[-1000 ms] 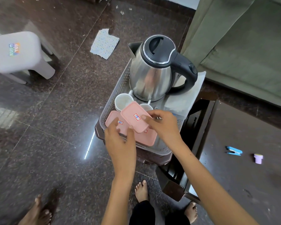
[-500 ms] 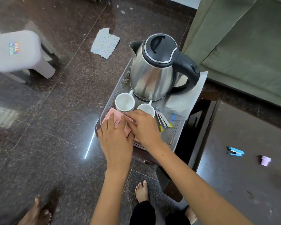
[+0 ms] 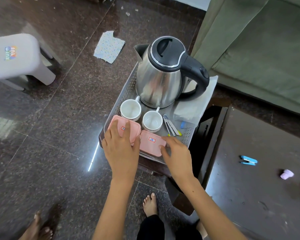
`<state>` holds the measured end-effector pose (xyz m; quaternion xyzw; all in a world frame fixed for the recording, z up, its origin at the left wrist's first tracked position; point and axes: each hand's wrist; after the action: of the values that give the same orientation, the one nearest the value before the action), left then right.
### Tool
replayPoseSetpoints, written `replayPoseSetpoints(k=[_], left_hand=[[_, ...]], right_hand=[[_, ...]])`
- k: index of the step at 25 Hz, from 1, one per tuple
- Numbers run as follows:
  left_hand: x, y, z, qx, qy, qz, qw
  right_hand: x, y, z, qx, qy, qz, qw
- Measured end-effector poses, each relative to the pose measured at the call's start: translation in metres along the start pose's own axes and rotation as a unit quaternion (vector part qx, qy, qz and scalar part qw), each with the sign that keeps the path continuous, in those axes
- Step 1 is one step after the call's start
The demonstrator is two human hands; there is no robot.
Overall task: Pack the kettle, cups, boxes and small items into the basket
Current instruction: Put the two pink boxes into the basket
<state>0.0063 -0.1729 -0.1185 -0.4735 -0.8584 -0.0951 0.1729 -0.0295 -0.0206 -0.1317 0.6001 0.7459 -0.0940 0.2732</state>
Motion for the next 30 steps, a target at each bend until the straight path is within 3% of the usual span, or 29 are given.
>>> replayPoseSetpoints(k=[14,20,23,26,30], left_hand=[[0.010,0.018,-0.003,0.016,0.041,0.034,0.998],[0.074,0.047,0.001,0.024,0.114,0.108,0.987],[0.121,0.071,0.022,-0.016,0.145,0.149,0.978],[0.169,0.102,0.057,-0.087,0.170,0.177,0.966],[0.216,0.144,0.101,-0.177,0.168,0.192,0.950]], right_hand=[[0.004,-0.001,-0.004,-0.012,0.036,-0.028,0.999],[0.025,0.022,-0.036,0.127,-0.098,-0.031,0.987],[0.066,0.044,-0.066,0.172,-0.132,0.007,0.976],[0.144,0.066,-0.089,0.188,-0.080,0.082,0.976],[0.252,0.081,-0.104,0.120,0.018,0.253,0.960]])
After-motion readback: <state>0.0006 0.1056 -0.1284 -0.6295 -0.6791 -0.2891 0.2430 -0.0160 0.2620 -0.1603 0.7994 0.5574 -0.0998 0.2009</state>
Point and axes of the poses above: each hand's wrist, its own y-axis away from the middle knuckle, its own z-axis out of the palm, x = y × z, and after that the axes turned 4 degrees about y, right-handed
